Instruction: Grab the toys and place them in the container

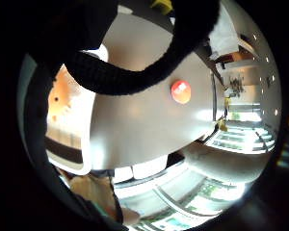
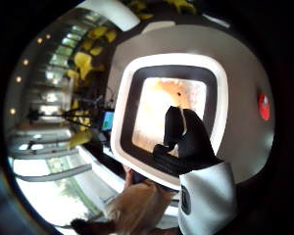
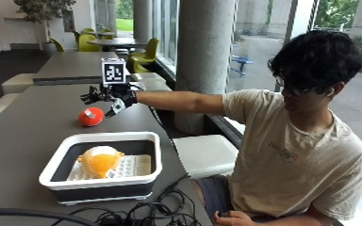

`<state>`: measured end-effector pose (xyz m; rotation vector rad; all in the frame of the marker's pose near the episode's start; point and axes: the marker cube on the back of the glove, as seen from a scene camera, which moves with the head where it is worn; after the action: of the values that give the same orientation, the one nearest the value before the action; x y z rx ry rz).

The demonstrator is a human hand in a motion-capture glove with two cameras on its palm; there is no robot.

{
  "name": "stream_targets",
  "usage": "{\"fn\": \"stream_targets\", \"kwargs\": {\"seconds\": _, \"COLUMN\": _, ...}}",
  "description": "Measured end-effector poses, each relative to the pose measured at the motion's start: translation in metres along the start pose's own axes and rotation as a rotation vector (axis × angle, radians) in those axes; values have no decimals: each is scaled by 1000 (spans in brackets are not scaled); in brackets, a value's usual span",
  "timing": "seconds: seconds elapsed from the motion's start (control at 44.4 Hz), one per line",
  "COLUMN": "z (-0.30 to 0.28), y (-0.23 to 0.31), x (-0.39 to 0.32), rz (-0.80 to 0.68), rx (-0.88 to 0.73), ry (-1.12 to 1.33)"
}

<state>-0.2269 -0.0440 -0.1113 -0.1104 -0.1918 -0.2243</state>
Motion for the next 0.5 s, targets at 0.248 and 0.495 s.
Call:
{"fn": "stream_targets", "kwargs": {"seconds": 0.248, "z": 28, "y": 18, "x": 98, "rz": 138, "rx": -54, "ry": 62}}
{"fn": "stream_targets", "kwargs": {"seconds": 0.495, "z": 50, "y": 31, "x": 140, "rz": 96, "rx": 10, "ry": -101}}
